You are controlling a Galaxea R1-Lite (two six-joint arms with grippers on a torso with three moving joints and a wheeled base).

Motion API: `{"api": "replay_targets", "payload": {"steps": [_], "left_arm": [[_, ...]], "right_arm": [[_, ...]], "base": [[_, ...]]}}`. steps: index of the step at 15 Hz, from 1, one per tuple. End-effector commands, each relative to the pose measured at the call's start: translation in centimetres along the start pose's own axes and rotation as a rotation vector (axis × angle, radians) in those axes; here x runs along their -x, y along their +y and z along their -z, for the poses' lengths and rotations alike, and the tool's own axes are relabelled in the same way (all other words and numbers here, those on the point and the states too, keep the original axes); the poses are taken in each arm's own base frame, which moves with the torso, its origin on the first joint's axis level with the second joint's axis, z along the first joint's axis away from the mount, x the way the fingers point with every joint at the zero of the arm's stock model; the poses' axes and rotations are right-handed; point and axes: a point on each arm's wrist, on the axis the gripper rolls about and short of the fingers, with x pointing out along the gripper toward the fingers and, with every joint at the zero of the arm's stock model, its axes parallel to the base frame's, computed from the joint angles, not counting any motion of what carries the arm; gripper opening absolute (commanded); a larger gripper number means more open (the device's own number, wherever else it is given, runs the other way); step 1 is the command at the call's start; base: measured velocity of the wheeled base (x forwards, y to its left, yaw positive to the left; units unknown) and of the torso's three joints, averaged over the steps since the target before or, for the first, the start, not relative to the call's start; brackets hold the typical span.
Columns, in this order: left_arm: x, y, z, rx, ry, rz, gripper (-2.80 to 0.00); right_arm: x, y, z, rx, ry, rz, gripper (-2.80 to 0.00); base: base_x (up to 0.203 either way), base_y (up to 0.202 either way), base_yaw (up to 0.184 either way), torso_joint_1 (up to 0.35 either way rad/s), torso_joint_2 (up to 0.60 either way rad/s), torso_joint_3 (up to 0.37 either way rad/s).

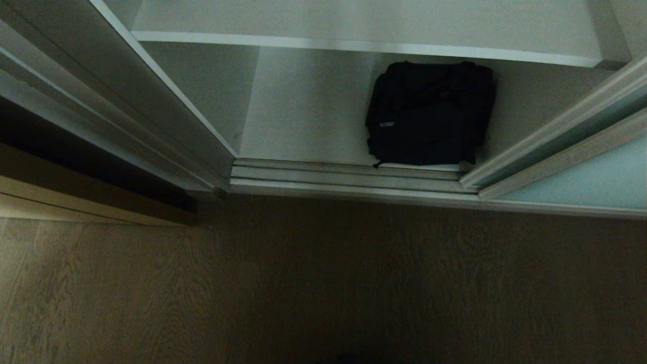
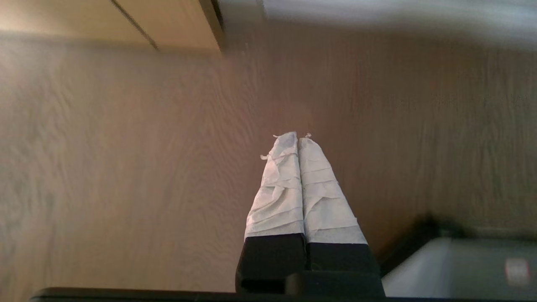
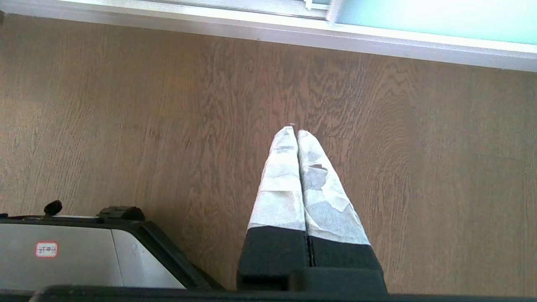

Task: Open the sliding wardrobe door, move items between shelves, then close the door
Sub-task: Open the door

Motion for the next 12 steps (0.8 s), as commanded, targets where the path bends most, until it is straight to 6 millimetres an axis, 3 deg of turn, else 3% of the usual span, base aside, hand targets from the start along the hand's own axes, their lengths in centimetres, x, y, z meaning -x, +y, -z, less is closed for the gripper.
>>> {"api": "replay_targets", "payload": {"steps": [1, 12], "left_arm": [[0.22, 0.00, 0.01, -0.025, -0.018, -0.002, -2.80], [0.10, -0.01, 0.32, -0.045, -0.017, 0.000, -2.80]], "right_arm": [[-0.01, 0.00, -0.01, 0.000, 0.001, -0.001, -2.80], [-0.01, 0.00, -0.01, 0.000, 0.001, -0.001, -2.80]], "base": [[0.000, 0.000, 0.000, 0.000, 0.00, 0.000], [0.000, 0.000, 0.000, 0.000, 0.00, 0.000]]}}
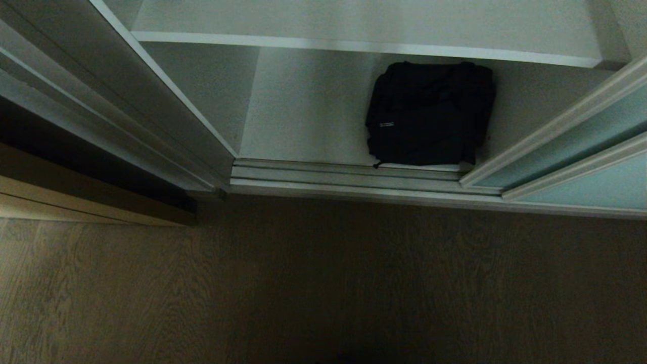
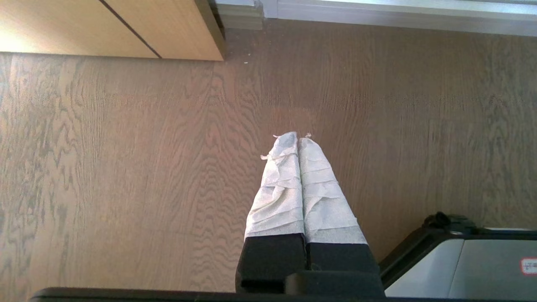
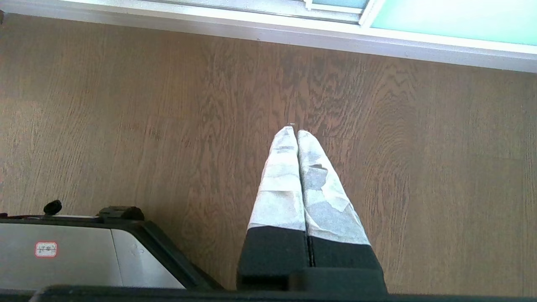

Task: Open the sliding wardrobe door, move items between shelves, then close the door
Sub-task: Open the door

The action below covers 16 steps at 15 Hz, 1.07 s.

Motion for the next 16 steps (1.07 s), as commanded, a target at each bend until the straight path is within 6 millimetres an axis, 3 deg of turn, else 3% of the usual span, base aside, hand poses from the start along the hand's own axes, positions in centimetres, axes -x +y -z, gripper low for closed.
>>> {"api": "replay_targets", "payload": {"steps": [1, 14, 16], "left_arm": [[-0.03, 0.00, 0.00, 0.001, 0.003, -0.002, -2.80], [-0.03, 0.00, 0.00, 0.003, 0.003, -0.002, -2.80], [-0.03, 0.00, 0.00, 0.003, 0.003, 0.000, -2.80]], "right_arm": [[-0.01, 0.00, -0.01, 0.000, 0.001, -0.001, -2.80], [-0.01, 0.00, -0.01, 0.000, 0.001, -0.001, -2.80], [-0.01, 0.00, -0.01, 0.000, 0.001, -0.001, -2.80]], "base": [[0.000, 0.000, 0.000, 0.000, 0.00, 0.000], [0.000, 0.000, 0.000, 0.000, 0.00, 0.000], [0.001, 0.141, -0.006, -0.001, 0.00, 0.003]]}}
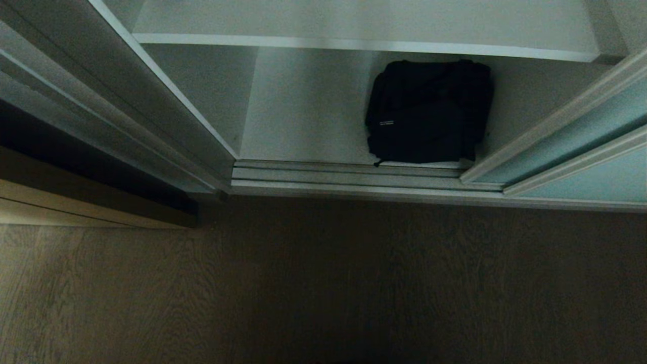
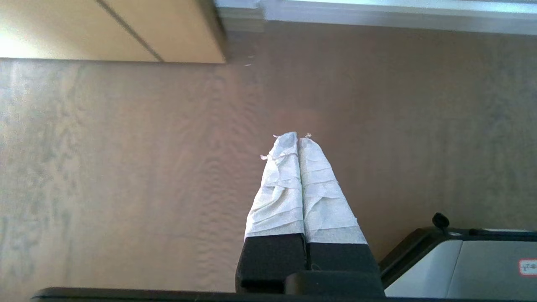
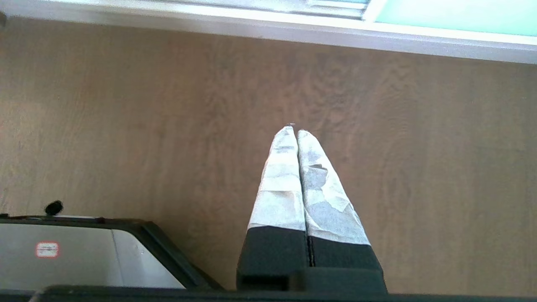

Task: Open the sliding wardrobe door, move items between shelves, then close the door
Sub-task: Open the door

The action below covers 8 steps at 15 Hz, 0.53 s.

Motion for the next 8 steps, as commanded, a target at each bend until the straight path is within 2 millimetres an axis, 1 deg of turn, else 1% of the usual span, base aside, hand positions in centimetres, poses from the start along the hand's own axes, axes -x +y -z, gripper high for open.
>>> {"api": "replay_targets", "payload": {"steps": [1, 8], "left_arm": [[-0.03, 0.00, -0.01, 0.000, 0.003, -0.001, -2.80], [-0.03, 0.00, -0.01, 0.000, 0.003, -0.001, -2.80]], "right_arm": [[-0.01, 0.00, -0.01, -0.001, 0.001, -0.001, -2.80], [-0.01, 0.00, -0.01, -0.001, 0.001, -0.001, -2.80]], "base": [[0.000, 0.194, 0.000, 0.006, 0.00, -0.002], [0.000, 0.194, -0.001, 0.004, 0.00, 0.004]]}}
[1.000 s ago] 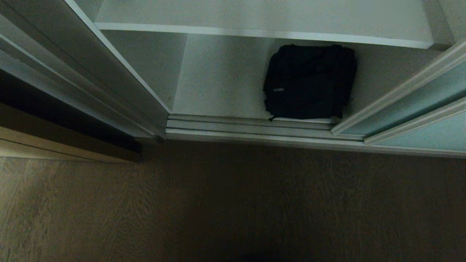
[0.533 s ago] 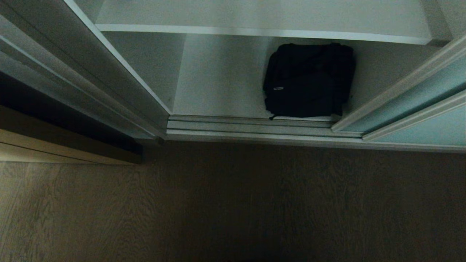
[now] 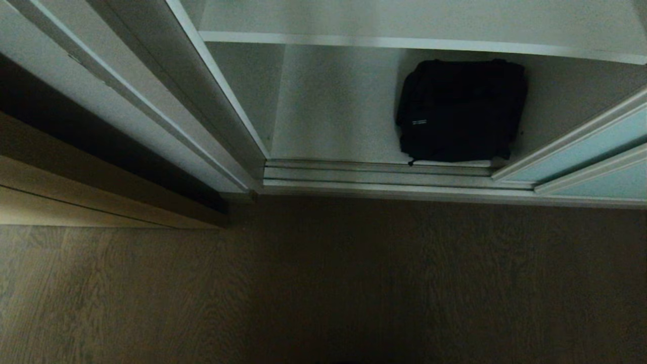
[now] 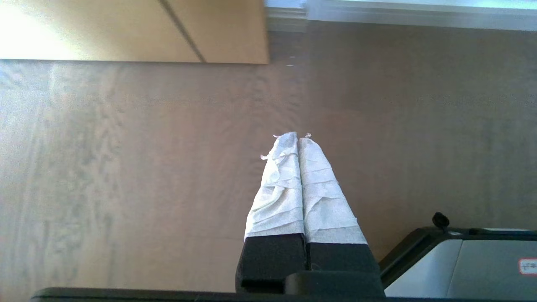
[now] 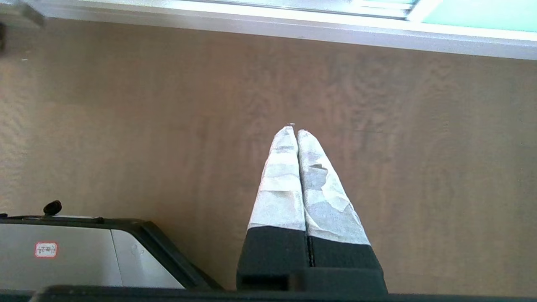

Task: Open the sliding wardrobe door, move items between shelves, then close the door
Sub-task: Open the door

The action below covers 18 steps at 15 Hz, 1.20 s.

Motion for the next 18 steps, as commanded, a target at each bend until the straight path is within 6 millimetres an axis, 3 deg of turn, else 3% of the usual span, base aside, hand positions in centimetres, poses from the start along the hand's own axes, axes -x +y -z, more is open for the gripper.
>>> {"api": "replay_targets", "payload": {"steps": [1, 12, 18], "left_arm": [[-0.02, 0.00, -0.01, 0.000, 0.003, 0.000, -2.80], [-0.02, -0.01, -0.01, -0.001, 0.003, 0.000, -2.80], [-0.02, 0.00, -0.01, 0.006, 0.003, 0.000, -2.80]], "right_arm": [[-0.01, 0.00, -0.01, 0.000, 0.001, -0.001, -2.80], [-0.01, 0.00, -0.01, 0.000, 0.001, -0.001, -2.80], [-0.01, 0.00, -0.01, 0.000, 0.001, -0.001, -2.80]], "base": [[0.000, 0.196, -0.002, 0.002, 0.00, -0.006], [0.000, 0.190, -0.001, 0.002, 0.00, 0.003], [0.000, 0.018, 0.000, 0.000, 0.00, 0.000]]}}
